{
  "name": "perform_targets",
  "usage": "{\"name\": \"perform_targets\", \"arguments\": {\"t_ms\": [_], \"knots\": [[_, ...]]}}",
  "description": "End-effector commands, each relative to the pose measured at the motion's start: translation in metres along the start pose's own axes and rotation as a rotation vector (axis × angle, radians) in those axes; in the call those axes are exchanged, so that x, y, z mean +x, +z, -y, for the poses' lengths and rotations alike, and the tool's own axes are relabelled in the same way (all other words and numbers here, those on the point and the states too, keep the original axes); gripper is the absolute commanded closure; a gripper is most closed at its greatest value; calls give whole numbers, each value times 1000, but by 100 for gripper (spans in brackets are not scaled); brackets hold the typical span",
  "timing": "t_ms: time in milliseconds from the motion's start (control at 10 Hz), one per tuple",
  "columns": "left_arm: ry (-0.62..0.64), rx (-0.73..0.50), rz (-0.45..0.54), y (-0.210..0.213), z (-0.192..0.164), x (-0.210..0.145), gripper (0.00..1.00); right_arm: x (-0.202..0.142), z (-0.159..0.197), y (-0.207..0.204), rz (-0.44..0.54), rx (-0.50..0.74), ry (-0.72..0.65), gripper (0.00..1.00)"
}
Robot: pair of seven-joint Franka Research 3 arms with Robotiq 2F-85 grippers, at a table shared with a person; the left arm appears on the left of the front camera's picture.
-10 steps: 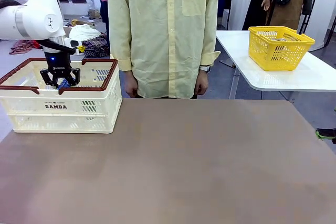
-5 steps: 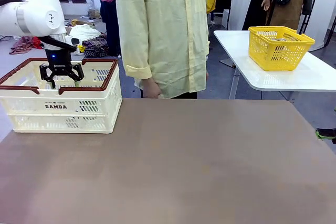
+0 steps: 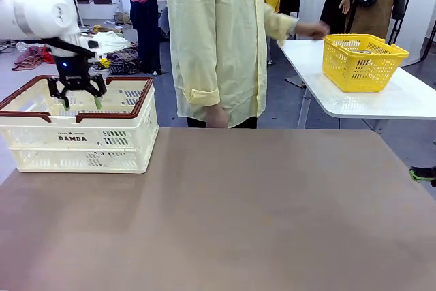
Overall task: Place the drinks into the Shopping basket.
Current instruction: Pick up one drink and place it into the Shopping basket.
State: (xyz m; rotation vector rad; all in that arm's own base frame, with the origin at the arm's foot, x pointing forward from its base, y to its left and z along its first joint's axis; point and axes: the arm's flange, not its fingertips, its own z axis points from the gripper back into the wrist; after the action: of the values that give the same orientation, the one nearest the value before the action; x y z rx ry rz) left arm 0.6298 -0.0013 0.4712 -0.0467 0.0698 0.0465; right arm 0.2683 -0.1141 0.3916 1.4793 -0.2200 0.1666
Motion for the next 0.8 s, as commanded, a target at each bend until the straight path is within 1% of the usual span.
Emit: {"name": "perform_targets", "arguments": {"t_ms": [0,100,200,300,400,600,700], "knots": [[-23,-138,22,74,-24,-43,0,0,-4,1,-6,4,-10,0],[88,-321,11,107,-31,-67,0,0,-4,1,-6,4,-10,0],[49,-466,22,127,-42,-97,0,0,-4,1,-6,4,-10,0],[-99,-604,18,129,-61,-134,0,0,-4,1,-6,4,-10,0],[-219,-722,37,113,-84,-180,0,0,-4,1,-6,4,-10,0],[-274,-916,164,71,-120,-242,0,0,-4,1,-6,4,-10,0],[-303,-984,195,51,-128,-258,0,0,-4,1,-6,4,-10,0]]}}
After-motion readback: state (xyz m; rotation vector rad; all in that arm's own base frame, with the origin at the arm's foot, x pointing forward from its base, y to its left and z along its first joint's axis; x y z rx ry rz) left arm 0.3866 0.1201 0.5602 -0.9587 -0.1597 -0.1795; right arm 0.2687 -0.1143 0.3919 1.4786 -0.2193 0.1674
